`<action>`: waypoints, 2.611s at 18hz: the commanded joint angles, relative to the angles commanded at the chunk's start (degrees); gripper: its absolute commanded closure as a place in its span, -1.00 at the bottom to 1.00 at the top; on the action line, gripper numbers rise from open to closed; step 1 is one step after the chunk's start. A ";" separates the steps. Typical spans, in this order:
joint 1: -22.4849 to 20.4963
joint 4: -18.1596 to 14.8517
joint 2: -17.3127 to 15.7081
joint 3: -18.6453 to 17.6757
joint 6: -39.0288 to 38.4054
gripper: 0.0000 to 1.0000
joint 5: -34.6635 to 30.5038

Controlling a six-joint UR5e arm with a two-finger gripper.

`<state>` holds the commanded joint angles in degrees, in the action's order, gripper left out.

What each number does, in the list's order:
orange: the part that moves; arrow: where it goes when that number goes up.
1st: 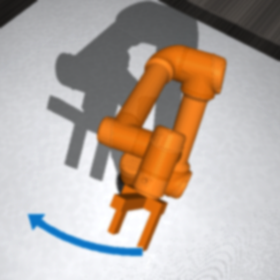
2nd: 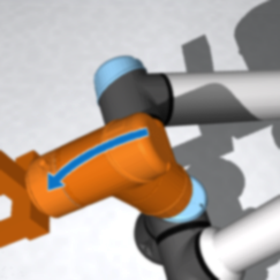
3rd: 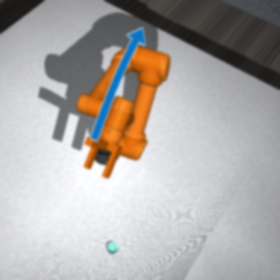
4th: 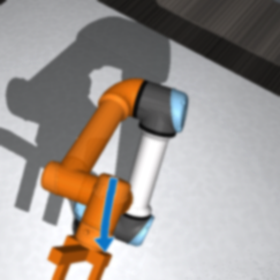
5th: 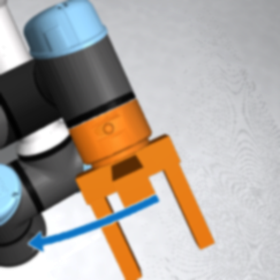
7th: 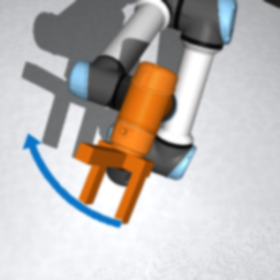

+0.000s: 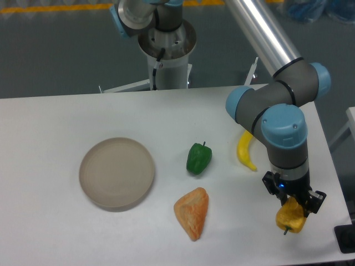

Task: Place the yellow pepper on the plate
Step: 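Carry the yellow pepper past the green pepper toward the round plate, then lower the yellow pepper onto the plate center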

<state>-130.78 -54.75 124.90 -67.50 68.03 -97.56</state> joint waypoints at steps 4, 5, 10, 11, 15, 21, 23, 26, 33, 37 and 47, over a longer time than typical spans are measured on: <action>0.09 -1.31 -2.80 -2.80 -3.25 0.37 0.35; -0.17 -2.02 -4.90 -5.08 -3.34 0.38 1.83; -0.62 -3.42 -13.17 -12.12 -10.44 0.38 6.76; -0.44 -5.26 -14.93 -13.00 -12.11 0.38 7.73; 1.05 -9.58 -21.52 -17.91 -21.16 0.38 12.91; 10.79 -8.44 -27.60 -27.86 -35.66 0.38 12.92; 14.57 -7.74 -27.25 -29.35 -42.06 0.38 12.92; 19.58 -5.37 -26.38 -31.54 -48.32 0.38 12.92; 26.89 3.24 -19.88 -35.60 -53.08 0.36 7.22; 27.42 4.13 -18.02 -35.51 -53.70 0.36 6.15; 28.04 4.22 -16.53 -35.51 -52.91 0.34 5.98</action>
<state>-102.74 -50.54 108.37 -103.01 15.12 -91.58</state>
